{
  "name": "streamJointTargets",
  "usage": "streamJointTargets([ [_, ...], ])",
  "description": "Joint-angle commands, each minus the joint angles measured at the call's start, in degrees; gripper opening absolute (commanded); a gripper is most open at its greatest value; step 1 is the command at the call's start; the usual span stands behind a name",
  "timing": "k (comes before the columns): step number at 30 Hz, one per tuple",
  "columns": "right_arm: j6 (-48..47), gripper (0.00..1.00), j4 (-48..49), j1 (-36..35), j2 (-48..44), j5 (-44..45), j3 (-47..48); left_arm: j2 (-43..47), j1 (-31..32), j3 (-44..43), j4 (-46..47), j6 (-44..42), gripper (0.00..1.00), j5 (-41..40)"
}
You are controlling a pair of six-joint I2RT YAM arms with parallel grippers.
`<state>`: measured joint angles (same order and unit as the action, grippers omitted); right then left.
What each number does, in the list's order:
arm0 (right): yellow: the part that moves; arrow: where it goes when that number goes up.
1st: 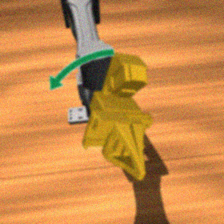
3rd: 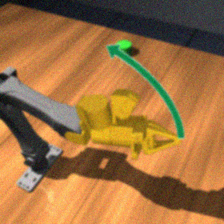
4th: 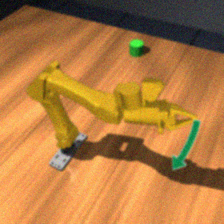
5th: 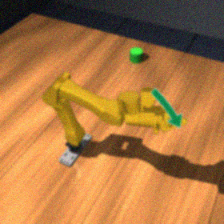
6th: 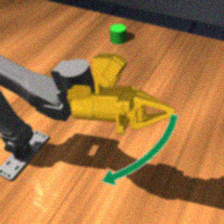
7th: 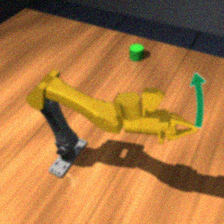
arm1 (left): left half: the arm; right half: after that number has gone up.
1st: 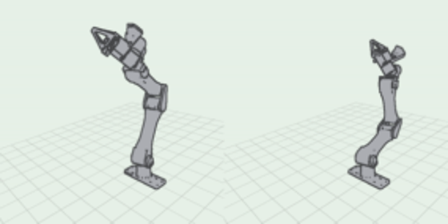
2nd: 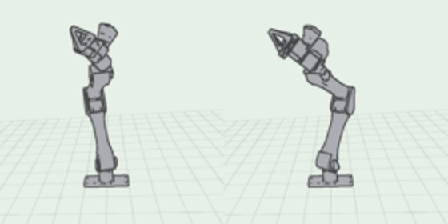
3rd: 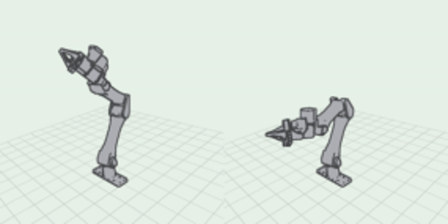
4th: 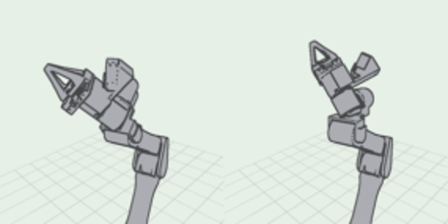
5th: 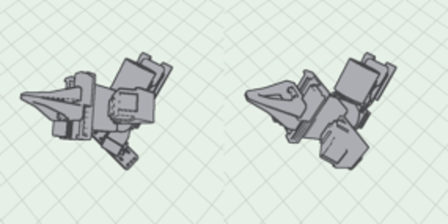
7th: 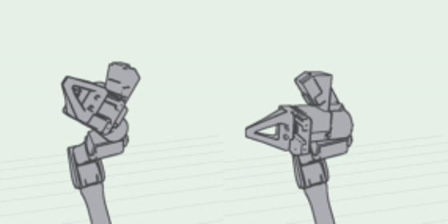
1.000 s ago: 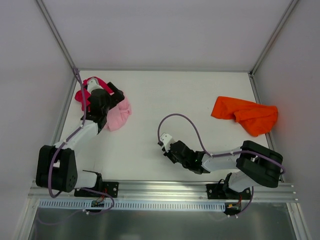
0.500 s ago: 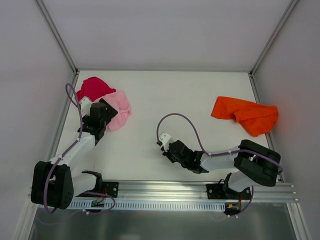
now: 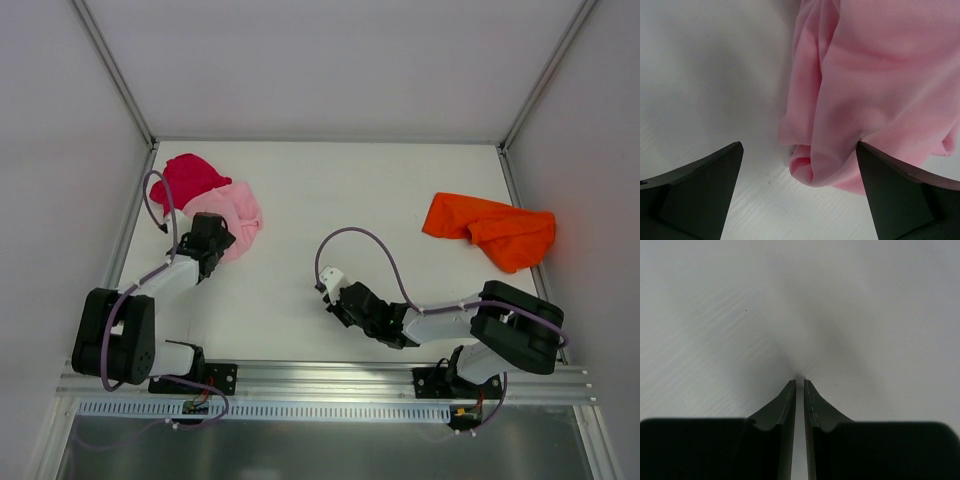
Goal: Fold and stack the t-shirts
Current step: Put the neatly folded tshirt into the corner of the board with the left arm
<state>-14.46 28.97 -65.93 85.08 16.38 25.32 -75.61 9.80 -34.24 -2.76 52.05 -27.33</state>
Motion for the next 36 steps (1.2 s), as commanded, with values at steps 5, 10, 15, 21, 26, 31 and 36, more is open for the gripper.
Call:
streamJointTargets([
  [5, 1.5, 0.15, -1.5, -0.3, -0.3, 0.8, -1.5, -6.6, 0.0, -3.9, 2.3, 2.5, 0.99, 2.7],
  [10, 1.5, 0.15, -1.6, -0.5, -0.4, 0.7, -1.8, -9.2, -0.6, -1.6, 12.7, 0.8, 0.99, 8.3],
  [15, 1.2, 0.15, -1.7, -0.6, 0.9, 0.7, -1.2, -11.5, -1.0, 1.3, 23.4, -0.1, 0.99, 11.3],
  [21, 1.1, 0.15, -2.1, -0.6, 1.1, 0.5, -1.1, -11.0, -0.9, 5.8, 31.2, 1.5, 0.99, 12.7],
  [26, 1.2, 0.15, -2.0, -0.6, 1.1, 0.6, -1.2, -14.1, -0.9, 4.9, 29.4, 3.6, 0.84, 12.9],
  [31, 1.0, 0.15, -2.1, -0.7, 0.7, 0.7, -1.1, -14.7, -1.0, 3.1, 26.1, 5.0, 0.32, 12.8],
  [36, 1.1, 0.15, -1.7, -0.7, -0.3, 0.1, -1.8, -15.8, -1.2, 1.2, 23.0, 4.9, 0.00, 12.6],
])
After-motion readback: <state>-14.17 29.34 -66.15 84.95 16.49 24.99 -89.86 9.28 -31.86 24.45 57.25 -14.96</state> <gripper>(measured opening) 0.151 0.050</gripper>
